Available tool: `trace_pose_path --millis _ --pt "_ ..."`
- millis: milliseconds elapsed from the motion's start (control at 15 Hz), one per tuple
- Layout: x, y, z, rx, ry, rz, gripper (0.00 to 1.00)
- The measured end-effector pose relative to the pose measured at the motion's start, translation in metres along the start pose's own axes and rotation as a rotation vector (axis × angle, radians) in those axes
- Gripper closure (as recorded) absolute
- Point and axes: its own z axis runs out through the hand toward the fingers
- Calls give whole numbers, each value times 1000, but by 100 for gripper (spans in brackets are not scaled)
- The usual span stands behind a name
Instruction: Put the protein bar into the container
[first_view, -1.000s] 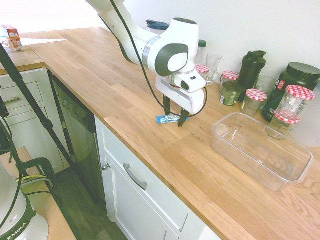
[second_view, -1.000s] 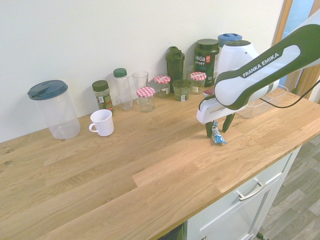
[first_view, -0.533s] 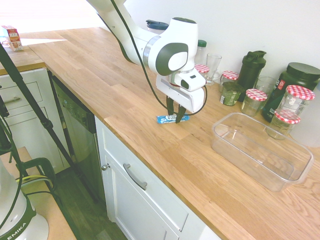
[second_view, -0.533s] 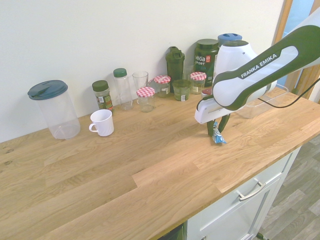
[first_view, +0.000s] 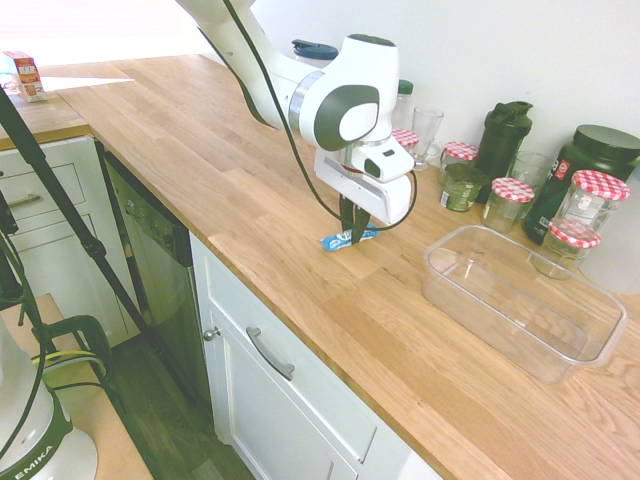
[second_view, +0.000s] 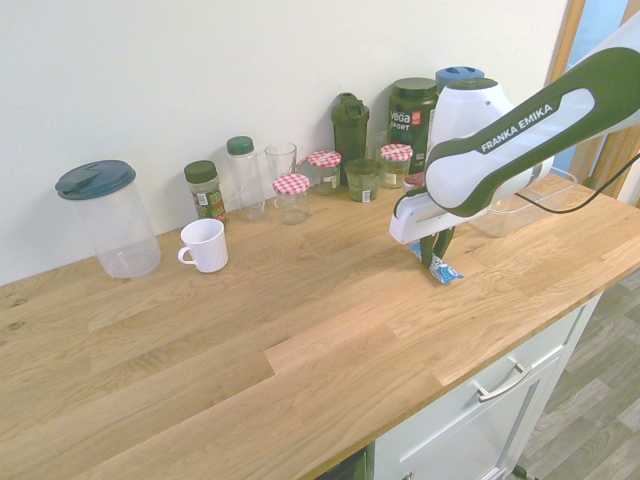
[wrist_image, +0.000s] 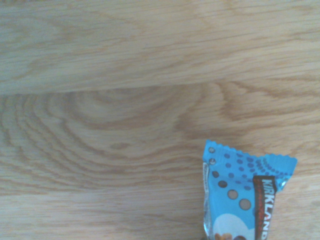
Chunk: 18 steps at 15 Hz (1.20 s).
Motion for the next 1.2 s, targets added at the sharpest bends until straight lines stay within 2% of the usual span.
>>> trace_pose_path --millis 533,933,1200 --pt "52 57 -119 142 7 60 100" --pt "123 102 -149 167 -11 130 100" --pt "166 116 -136 151 -17 173 100"
